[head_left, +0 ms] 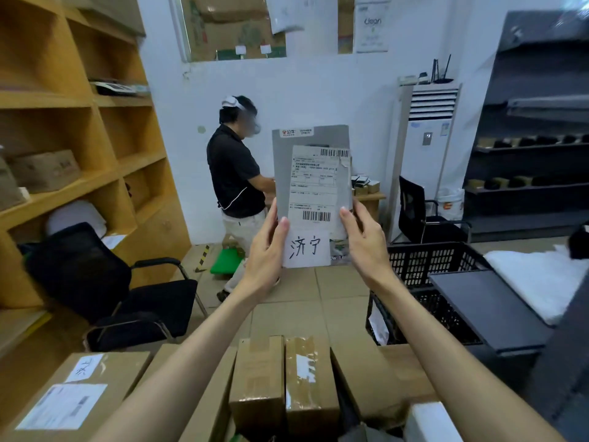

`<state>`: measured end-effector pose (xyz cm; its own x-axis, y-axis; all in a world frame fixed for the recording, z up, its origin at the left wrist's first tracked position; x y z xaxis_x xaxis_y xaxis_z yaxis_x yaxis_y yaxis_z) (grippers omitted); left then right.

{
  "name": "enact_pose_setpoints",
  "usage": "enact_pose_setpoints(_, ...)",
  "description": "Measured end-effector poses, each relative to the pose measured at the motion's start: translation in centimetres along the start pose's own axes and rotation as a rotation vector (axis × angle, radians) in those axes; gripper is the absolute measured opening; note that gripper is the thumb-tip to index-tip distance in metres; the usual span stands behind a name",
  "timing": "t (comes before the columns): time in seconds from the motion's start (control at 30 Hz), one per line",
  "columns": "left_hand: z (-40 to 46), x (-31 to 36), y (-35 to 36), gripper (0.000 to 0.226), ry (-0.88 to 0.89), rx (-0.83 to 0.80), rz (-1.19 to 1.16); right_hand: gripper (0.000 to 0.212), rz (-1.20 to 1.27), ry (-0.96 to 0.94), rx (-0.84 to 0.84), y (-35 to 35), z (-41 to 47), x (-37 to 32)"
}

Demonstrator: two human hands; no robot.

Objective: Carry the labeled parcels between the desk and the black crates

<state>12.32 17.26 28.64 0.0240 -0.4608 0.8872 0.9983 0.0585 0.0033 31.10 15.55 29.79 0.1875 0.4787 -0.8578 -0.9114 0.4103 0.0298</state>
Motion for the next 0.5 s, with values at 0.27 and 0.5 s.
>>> enact_pose_setpoints(0.27,-0.3,1.1,-0.8,0.057,0.001,-0.023,0.008,0.04,0.041,-0.005,0.012,0.6,-0.9,-0.9)
enact_pose_setpoints(0.5,-0.4,2.0,-1.5,0.056,-0.013,-0.036,0.028,0.037,0.043,0.018,0.011,1.3,-1.0,-1.5)
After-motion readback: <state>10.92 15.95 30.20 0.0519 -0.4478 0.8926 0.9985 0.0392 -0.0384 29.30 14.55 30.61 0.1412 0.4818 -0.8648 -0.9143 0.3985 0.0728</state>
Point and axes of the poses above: each hand's wrist, its own z-axis towards the middle knuckle, its own y-axis out of the palm, x = y × z, the point moved 7 cm from there along z, towards the middle knuckle, and after that the axes turned 10 degrees about x, right-handed, at the moved point
